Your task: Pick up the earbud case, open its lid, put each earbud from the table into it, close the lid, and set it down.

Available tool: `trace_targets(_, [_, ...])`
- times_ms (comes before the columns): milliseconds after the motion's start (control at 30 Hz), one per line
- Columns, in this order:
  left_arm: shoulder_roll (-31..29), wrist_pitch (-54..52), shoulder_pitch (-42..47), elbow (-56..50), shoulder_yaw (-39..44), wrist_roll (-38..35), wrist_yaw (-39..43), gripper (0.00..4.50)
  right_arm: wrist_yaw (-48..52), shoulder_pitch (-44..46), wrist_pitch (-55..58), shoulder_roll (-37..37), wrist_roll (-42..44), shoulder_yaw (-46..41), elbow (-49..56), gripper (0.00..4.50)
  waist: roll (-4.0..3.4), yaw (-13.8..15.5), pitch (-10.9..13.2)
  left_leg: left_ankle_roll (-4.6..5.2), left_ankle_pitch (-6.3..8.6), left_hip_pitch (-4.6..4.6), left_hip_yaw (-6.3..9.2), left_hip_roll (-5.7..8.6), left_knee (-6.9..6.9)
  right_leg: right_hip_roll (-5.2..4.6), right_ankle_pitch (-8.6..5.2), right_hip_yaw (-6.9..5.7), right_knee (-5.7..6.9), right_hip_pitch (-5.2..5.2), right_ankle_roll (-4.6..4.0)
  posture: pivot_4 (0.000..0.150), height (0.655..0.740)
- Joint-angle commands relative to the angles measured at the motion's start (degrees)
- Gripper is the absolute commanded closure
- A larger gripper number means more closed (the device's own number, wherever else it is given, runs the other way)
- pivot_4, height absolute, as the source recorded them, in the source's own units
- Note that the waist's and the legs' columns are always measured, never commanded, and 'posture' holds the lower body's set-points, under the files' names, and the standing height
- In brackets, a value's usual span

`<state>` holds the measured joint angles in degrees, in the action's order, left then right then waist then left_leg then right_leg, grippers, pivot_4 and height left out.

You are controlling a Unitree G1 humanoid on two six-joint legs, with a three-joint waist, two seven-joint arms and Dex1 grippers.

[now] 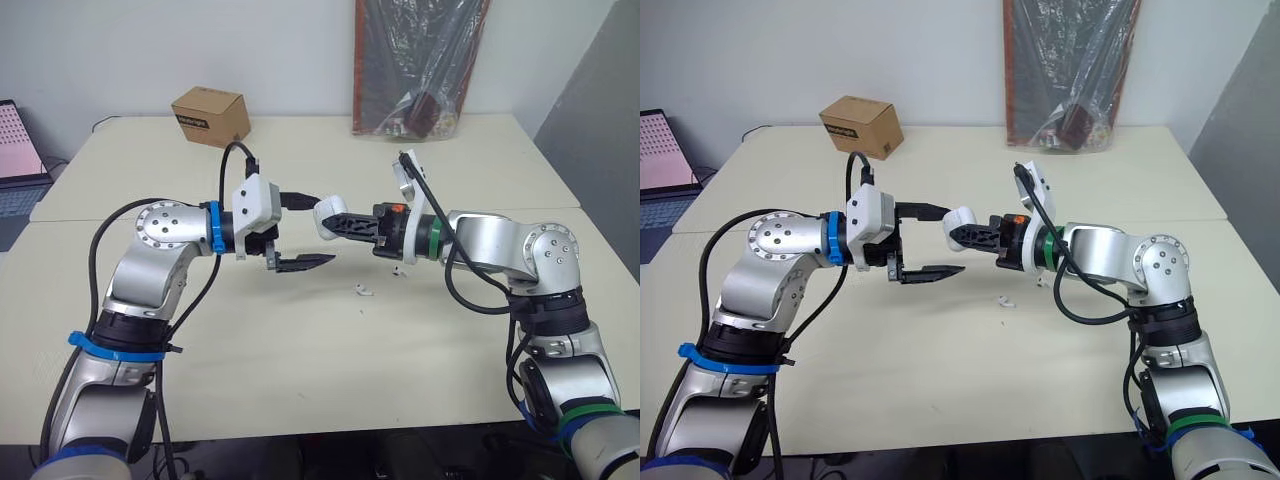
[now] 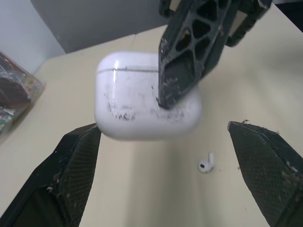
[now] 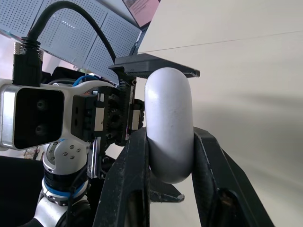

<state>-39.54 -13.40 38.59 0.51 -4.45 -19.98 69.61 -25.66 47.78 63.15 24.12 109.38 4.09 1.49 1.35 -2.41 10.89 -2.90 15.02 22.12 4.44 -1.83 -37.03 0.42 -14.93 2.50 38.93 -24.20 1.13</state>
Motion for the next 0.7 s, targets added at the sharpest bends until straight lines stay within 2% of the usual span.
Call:
trace_targets(33, [-3.86, -9.43, 2.08, 1.75, 3.13, -4.25, 2.27, 0.03, 3.04, 2.05, 0.82, 1.64, -0.47, -0.34, 1.89, 3.73, -0.01, -0.09, 0.01, 0.00, 0.00, 0.00, 0.00, -0.01, 0.00, 0.01, -0.01, 0.00, 0.00, -0.01, 0.02, 0.150, 0.7400])
trace_targets(67, [-4.85, -11.36, 2.72, 2.93, 3.06, -4.88, 3.31, 0.03, 4.64, 2.65, 2.04, 2.49, -2.25, -0.03, 1.85, 3.73, -0.03, -0.19, 0.02, 0.00, 0.00, 0.00, 0.01, -0.01, 0.01, 0.02, -0.04, -0.01, 0.00, -0.01, 0.05, 0.150, 0.7400])
trace_targets(200, [-6.23, -16.93, 6.60, 8.12, 1.91, -5.66, 5.51, 0.03, 21.99, 6.39, 7.57, 9.88, -21.92, 6.97, 9.38, 3.73, -0.07, -0.10, 0.05, 0.00, 0.00, 0.03, 0.01, 0.01, 0.00, 0.02, -0.13, -0.02, -0.03, -0.04, 0.22, 0.150, 0.7400])
trace_targets(300, [-5.83, -19.38, 9.63, 9.03, -0.20, -5.17, 7.39, 0.03, 37.13, 9.34, 4.87, 15.02, -37.38, 15.06, 14.68, 3.73, -0.08, 0.01, 0.05, 0.00, 0.00, 0.12, 0.04, 0.00, 0.01, 0.03, -0.14, -0.07, -0.09, -0.10, 0.22, 0.150, 0.7400])
trace_targets(400, [-5.54, -20.01, 11.26, 9.30, -1.64, -4.88, 9.69, 0.03, 47.80, 11.71, 1.07, 17.29, -48.50, 20.35, 16.66, 3.73, -0.08, 0.01, 0.05, 0.00, 0.00, 0.25, 0.06, 0.00, 0.01, 0.03, -0.16, -0.09, -0.09, -0.19, 0.23, 0.150, 0.7400])
trace_targets(600, [-5.91, -19.91, 11.79, 8.31, -4.72, -3.99, 14.11, 0.03, 57.82, 13.99, -2.22, 16.31, -62.01, 24.53, 17.80, 3.73, -0.08, -0.04, 0.05, 0.00, 0.00, 0.26, 0.05, 0.00, 0.01, 0.02, -0.17, -0.07, -0.06, -0.25, 0.23, 0.150, 0.7400])
trace_targets(700, [-5.55, -19.79, 11.59, 7.17, -5.45, -3.87, 15.12, 0.65, 60.32, 14.39, -2.37, 14.65, -65.79, 24.50, 17.95, 3.73, -0.08, -0.06, 0.05, 0.00, 0.00, 0.26, 0.05, -0.01, -0.01, 0.02, -0.07, -0.07, -0.02, -0.26, 0.06, 0.150, 0.7400])
